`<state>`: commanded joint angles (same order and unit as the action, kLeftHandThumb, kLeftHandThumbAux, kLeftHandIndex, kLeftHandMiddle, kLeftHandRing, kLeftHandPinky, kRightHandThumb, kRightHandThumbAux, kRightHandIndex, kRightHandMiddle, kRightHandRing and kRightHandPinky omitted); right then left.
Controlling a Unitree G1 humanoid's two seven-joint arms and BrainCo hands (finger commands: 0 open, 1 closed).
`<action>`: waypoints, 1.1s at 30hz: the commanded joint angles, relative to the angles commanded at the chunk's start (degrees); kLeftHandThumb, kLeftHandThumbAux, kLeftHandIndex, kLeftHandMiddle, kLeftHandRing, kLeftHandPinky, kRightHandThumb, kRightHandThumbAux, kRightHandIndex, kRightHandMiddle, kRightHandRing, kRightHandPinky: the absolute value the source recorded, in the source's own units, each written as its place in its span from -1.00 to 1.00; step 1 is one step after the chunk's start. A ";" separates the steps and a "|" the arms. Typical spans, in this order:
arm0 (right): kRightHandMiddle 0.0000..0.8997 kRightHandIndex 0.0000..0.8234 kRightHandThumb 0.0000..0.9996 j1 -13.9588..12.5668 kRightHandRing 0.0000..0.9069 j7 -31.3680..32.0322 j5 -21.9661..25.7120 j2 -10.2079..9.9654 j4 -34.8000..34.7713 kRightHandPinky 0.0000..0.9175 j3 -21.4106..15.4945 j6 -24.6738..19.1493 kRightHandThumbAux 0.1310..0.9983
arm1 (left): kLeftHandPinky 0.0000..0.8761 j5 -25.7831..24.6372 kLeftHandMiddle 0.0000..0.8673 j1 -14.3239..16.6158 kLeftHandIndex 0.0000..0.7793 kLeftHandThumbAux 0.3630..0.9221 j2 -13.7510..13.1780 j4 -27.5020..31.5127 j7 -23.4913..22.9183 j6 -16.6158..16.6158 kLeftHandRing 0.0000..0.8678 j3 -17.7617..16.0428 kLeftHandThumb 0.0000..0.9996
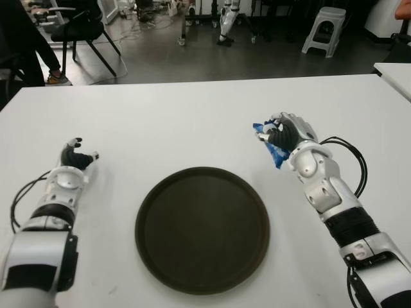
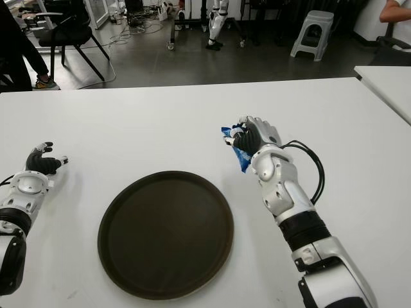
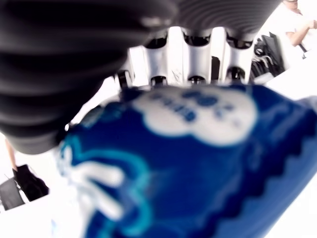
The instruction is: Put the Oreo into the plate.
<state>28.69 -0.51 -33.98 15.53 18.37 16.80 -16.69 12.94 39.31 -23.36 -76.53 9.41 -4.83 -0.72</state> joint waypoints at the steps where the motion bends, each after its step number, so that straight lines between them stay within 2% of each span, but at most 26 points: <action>1: 0.75 0.07 0.41 -0.04 0.74 0.10 0.00 -0.01 -0.20 0.71 -0.02 -0.05 0.36 | -0.54 -0.02 -0.70 -0.01 -0.87 0.44 0.00 0.00 -0.02 -0.03 -0.60 -0.02 -0.46; 23: 0.76 0.07 0.41 -0.15 0.74 4.34 1.56 -0.32 -6.62 0.71 -0.62 -1.46 0.36 | -0.55 -0.44 -0.69 -0.07 -0.87 0.40 0.20 -0.08 0.02 -0.17 -0.60 -0.54 -0.47; 26: 0.76 0.07 0.41 0.11 0.74 4.74 1.72 -0.71 -7.36 0.70 -0.49 -1.76 0.36 | -0.55 -0.37 -0.70 -0.07 -0.90 0.38 0.20 -0.10 -0.04 -0.20 -0.60 -0.49 -0.49; 33: 0.77 0.07 0.41 0.16 0.74 4.50 1.79 -3.01 -10.57 0.70 0.07 -1.56 0.36 | -0.57 -0.60 -0.71 -0.18 -0.91 0.38 0.21 -0.08 -0.32 -0.56 -0.62 -0.72 -0.50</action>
<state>28.85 3.99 -32.19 12.52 7.80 16.87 -18.24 12.35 39.13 -23.15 -76.61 9.09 -5.40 -1.43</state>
